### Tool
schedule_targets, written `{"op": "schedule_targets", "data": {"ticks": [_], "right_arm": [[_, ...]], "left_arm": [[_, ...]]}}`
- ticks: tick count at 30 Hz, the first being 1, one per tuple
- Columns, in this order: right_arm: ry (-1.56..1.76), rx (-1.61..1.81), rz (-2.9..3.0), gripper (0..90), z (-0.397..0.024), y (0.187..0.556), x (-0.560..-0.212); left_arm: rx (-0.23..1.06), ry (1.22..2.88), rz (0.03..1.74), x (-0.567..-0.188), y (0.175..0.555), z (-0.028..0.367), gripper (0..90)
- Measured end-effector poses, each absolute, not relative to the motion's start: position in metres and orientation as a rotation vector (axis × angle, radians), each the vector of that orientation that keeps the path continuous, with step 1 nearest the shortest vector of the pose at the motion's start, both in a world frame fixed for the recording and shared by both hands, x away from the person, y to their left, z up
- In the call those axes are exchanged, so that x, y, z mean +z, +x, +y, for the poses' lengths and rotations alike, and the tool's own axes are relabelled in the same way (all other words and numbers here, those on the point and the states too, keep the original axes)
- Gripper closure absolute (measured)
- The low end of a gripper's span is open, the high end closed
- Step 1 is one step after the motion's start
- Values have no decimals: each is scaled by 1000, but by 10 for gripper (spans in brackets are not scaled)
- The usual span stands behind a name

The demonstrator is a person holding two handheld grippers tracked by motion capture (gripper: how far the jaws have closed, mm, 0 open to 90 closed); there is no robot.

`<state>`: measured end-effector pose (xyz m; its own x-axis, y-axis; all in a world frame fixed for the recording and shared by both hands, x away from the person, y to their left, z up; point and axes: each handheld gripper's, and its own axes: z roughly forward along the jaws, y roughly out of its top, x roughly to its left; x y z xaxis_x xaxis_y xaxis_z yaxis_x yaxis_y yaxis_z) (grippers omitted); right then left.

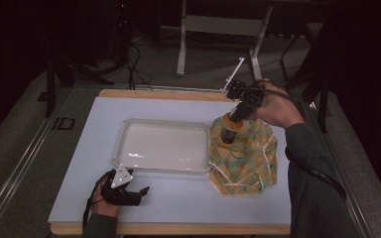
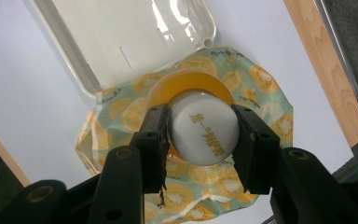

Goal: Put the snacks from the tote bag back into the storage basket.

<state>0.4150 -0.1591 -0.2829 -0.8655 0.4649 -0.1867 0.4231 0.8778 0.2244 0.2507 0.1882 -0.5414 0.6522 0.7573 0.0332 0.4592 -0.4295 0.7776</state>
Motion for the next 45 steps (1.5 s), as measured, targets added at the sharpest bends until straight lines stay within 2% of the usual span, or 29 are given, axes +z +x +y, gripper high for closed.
{"op": "schedule_targets", "data": {"ticks": [45], "right_arm": [[619,337,2786,590,-110,398,-281]], "left_arm": [[489,2091,941,-541,251,189,157]]}}
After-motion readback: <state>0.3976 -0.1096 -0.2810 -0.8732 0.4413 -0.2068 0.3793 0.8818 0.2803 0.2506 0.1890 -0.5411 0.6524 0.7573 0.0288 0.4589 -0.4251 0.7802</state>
